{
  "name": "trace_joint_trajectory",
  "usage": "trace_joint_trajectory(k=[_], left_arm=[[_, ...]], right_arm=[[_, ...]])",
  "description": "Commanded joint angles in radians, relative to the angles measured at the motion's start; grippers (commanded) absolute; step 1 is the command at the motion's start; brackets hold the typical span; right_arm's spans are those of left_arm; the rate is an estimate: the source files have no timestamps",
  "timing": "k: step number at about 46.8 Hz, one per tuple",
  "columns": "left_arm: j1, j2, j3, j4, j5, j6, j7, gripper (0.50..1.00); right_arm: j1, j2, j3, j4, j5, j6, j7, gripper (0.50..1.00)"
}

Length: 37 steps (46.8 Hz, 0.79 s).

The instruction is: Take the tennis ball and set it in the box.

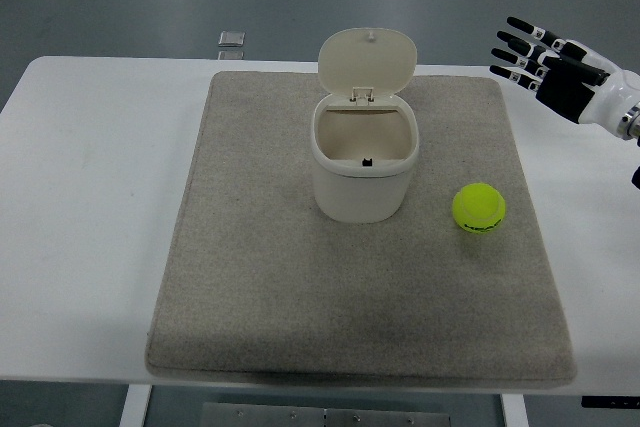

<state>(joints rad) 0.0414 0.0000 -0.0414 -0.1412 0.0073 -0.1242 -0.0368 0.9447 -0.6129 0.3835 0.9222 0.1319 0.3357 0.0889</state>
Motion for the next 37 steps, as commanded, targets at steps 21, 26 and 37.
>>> trace_joint_trajectory(k=[21,26,37], left_arm=[[0.0,0.0,0.0,0.0,0.0,0.0,0.0,0.996],[0.0,0.0,0.0,0.0,0.0,0.0,0.0,0.996],[0.0,0.0,0.0,0.0,-0.001,0.0,0.0,0.996]], right_arm=[[0.0,-0.096,0.0,0.078,-0.195,0.002,0.017,0.919],[-0.001,-0.148,0.0,0.115,-0.317,0.0,0.057,0.917],[-0.009,-0.258,-0.006,0.198,-0.572,0.016,0.138,0.919]])
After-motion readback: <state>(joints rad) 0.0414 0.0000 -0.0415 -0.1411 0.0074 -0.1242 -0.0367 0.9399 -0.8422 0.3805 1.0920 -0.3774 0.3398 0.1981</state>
